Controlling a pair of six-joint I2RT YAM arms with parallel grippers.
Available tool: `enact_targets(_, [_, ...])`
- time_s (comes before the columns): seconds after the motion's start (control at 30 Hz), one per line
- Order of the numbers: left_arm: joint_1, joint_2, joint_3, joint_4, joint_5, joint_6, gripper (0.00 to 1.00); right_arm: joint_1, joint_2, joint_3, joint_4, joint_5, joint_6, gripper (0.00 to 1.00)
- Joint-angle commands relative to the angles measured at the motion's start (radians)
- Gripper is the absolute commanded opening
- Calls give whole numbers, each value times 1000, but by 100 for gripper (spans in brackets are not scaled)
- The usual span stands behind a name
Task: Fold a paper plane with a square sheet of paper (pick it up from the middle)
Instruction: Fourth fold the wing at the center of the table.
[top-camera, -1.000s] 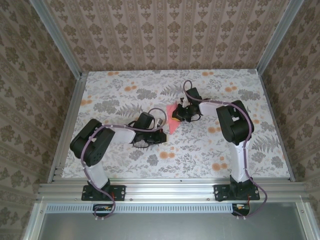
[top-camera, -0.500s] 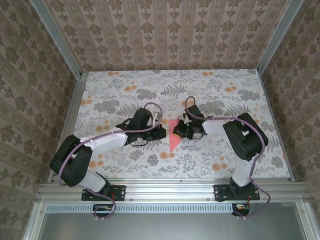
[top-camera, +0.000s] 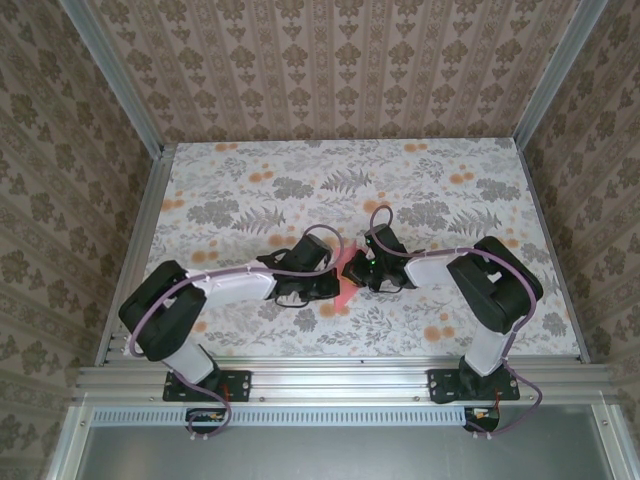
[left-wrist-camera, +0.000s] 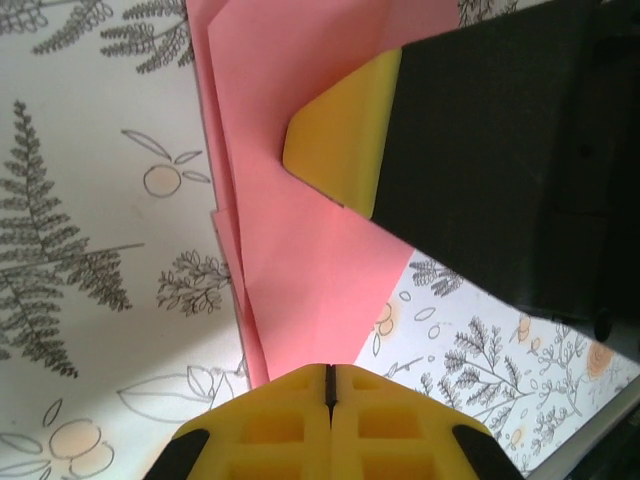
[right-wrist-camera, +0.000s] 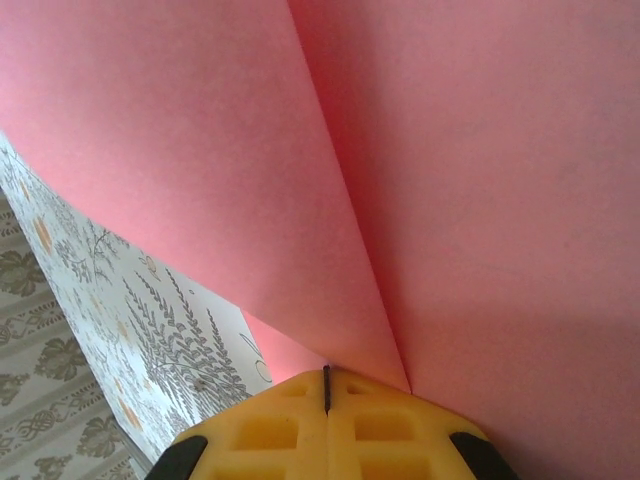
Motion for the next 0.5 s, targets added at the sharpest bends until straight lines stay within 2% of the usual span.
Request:
enact_targets(0.0, [-4,30,31,0,-22,-18,2,7,39,-18,-16,34,21,5])
enact_targets(0.23, [-9,118,99,-63,-23,7,2,7,45,-21,-11,29,21,6])
enact_targets(0.47, [-40,173,143,-205,-116,20,0,7,40,-9,-30,29,3,5])
